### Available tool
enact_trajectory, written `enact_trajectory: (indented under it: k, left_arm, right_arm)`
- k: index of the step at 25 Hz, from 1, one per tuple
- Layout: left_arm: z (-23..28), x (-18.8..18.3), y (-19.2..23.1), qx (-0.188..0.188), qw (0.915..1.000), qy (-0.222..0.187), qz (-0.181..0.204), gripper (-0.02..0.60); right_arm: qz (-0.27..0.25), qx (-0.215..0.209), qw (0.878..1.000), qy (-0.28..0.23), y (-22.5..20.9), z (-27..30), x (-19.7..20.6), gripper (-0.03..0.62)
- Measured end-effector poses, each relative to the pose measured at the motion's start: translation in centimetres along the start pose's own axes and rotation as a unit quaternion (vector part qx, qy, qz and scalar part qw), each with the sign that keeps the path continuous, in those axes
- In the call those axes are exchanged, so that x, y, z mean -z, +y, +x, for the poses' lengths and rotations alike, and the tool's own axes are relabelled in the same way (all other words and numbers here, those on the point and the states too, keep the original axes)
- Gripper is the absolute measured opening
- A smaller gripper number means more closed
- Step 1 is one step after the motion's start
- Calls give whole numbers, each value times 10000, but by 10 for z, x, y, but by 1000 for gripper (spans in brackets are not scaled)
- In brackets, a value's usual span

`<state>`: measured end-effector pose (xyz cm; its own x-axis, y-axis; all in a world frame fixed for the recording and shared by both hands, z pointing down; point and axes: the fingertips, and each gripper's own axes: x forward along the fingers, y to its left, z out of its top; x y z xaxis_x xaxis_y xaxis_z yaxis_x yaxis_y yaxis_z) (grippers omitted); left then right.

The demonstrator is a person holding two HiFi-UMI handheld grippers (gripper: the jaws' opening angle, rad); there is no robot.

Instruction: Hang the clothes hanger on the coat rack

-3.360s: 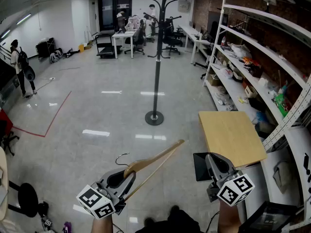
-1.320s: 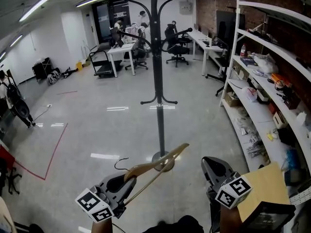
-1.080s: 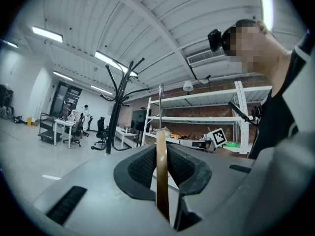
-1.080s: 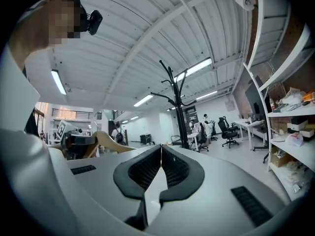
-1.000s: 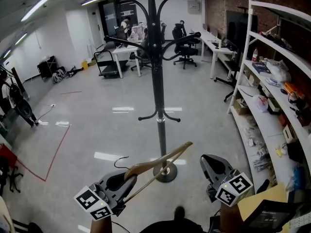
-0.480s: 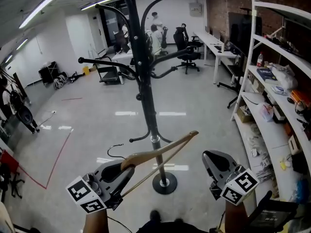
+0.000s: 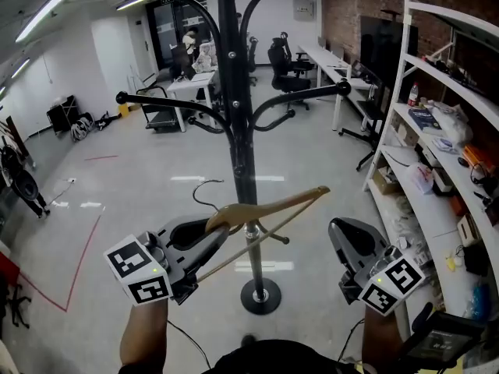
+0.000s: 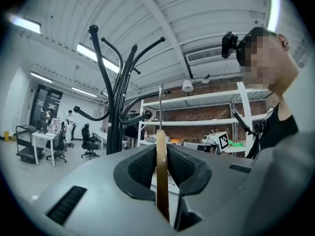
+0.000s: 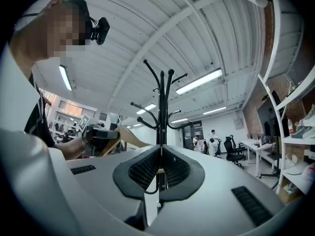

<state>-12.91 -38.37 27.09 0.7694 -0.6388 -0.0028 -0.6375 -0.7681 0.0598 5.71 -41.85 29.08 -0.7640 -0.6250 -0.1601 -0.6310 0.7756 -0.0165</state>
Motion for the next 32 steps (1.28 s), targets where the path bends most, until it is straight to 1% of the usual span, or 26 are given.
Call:
enact_trajectory:
  k: [3, 5, 8, 11, 14, 17, 23, 29, 32]
  left_arm:
    - [13, -6, 14, 352, 9993, 69, 72, 52]
    - [22, -5, 23, 471, 9986, 205, 114, 52]
    - [37, -5, 34, 690, 9969, 343, 174, 52]
    - [52, -3, 42, 1003, 9943, 350, 117, 52]
    - [66, 4, 52, 1213, 9911, 528, 114, 52]
    - [76, 12, 58, 1307, 9891, 672, 120, 52]
    - [90, 26, 72, 1344, 9873, 830, 165, 52]
    - [94, 34, 72, 1411, 9850, 960, 270, 52]
    - [93, 39, 74, 1384, 9846, 1030, 271, 52]
  right_arm:
    - [-77, 127, 9999, -22, -4, 8, 0, 9]
    - [-186, 171, 9997, -53, -5, 15, -5, 9]
    - [-346, 118, 9993, -38, -1, 31, -10, 9]
    - [-406, 193, 9990, -24, -1, 40, -10, 9]
    - [-373, 340, 9987, 6, -4, 47, -7, 9]
    - [-339, 472, 9983, 68, -10, 48, -2, 9]
    - [-245, 657, 9974, 169, -21, 44, 13, 9]
    - [-226, 569, 9978, 237, -19, 49, 19, 9]
    - [-182, 555, 9979, 267, -19, 49, 23, 9]
